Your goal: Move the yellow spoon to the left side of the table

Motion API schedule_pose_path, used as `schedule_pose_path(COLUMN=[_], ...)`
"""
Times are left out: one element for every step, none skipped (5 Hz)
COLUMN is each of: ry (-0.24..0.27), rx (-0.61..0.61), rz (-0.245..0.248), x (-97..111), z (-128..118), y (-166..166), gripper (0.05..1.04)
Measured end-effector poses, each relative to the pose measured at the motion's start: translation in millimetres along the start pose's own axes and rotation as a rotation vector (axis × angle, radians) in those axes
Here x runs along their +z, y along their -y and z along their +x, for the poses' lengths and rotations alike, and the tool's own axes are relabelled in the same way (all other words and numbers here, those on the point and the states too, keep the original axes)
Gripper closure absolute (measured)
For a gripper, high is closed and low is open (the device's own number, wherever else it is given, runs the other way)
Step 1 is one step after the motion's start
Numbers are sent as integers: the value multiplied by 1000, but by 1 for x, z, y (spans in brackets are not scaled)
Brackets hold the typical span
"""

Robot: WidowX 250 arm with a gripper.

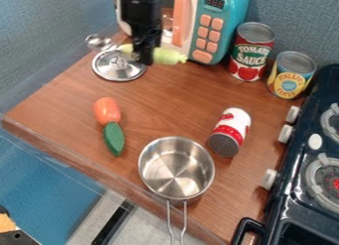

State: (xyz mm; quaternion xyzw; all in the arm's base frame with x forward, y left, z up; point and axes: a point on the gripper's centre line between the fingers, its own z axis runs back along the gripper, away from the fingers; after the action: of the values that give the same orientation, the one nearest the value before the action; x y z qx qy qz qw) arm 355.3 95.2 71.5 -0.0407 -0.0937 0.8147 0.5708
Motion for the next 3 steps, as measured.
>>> schedule_pose_path(ry=[-2,10,38], rx=[195,324,390], rz=[29,49,47], x=[-14,-35,-45], z=[44,62,73], y=[0,-5,-15], gripper=[684,684,684])
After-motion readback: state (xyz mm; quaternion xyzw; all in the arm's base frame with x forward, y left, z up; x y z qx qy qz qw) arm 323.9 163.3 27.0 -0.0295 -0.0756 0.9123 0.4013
